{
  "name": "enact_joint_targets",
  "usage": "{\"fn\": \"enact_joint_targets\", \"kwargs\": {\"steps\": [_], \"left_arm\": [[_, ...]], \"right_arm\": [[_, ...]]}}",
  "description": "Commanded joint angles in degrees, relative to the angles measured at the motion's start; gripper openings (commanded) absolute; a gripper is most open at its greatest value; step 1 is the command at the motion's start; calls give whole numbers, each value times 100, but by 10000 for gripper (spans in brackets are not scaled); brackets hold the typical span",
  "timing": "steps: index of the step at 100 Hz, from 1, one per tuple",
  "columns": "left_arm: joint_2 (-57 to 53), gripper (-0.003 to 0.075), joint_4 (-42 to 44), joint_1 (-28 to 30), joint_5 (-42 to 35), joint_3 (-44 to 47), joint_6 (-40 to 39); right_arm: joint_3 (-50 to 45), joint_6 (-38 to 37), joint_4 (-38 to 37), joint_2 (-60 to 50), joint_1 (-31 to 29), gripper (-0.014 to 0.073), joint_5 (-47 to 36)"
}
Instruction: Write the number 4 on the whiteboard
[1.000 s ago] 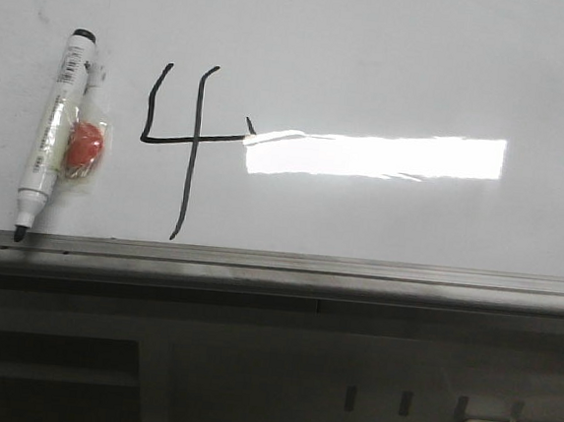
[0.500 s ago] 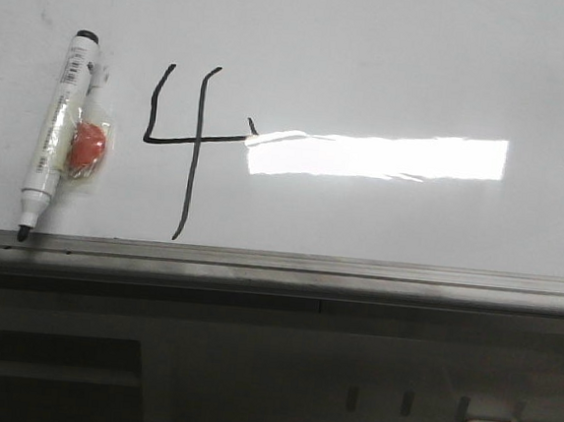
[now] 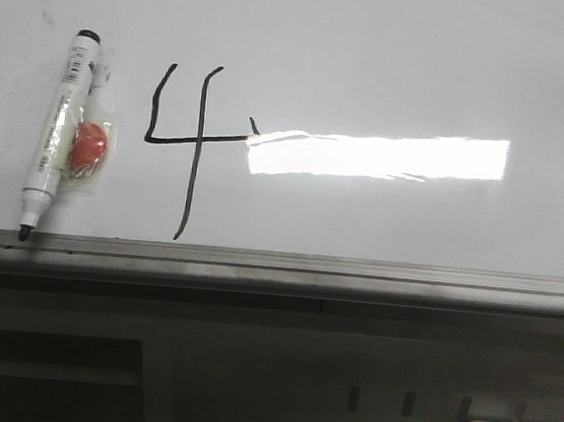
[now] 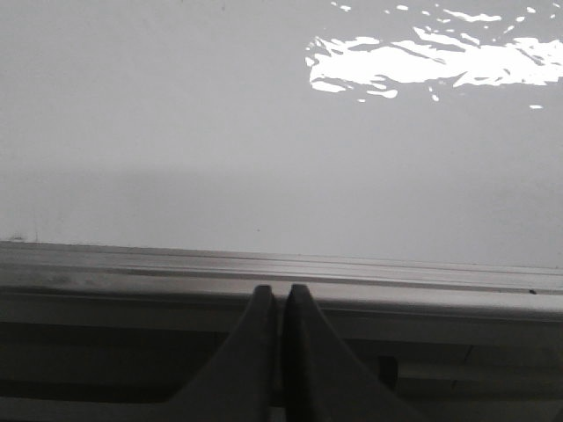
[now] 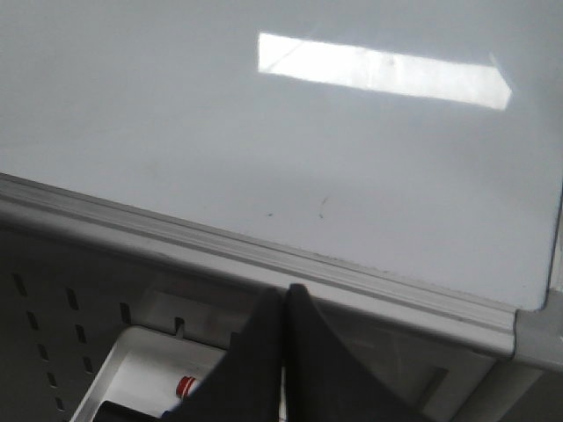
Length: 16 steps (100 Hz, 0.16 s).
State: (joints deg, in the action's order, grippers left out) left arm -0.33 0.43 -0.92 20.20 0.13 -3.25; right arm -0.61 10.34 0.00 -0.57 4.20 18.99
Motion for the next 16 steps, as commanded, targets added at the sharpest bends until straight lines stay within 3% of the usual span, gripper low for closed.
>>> {"fn": "enact_joint_targets", "kwargs": {"steps": [1, 16], "left_arm": [[-140, -20, -43, 13, -309, 202, -49], [-140, -20, -43, 13, -309, 202, -49]], "right_arm": [[-141, -26, 0, -87, -45, -64, -86], [-141, -26, 0, -87, -45, -64, -86]]}}
